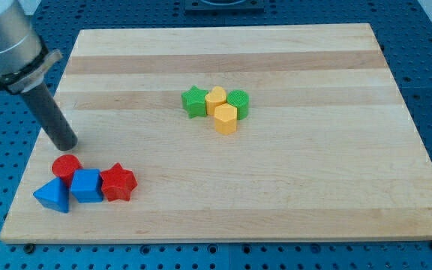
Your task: Push the green circle with yellow hexagon towards up
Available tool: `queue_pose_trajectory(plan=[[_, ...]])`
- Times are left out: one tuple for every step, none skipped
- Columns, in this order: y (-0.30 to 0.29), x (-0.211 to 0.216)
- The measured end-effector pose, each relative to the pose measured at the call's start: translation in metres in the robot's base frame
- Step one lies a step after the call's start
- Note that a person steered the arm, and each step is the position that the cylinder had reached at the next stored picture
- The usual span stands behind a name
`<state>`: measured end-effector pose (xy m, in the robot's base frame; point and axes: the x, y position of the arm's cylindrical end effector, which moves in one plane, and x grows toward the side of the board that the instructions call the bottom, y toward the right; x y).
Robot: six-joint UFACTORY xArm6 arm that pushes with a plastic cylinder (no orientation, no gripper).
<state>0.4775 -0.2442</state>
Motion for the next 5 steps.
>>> queue_pose_trajectory(plan=[[0.0,-0.008],[0.017,-0.008],[0.099,0.001],[0.153,0.001],[0.207,-0.008]])
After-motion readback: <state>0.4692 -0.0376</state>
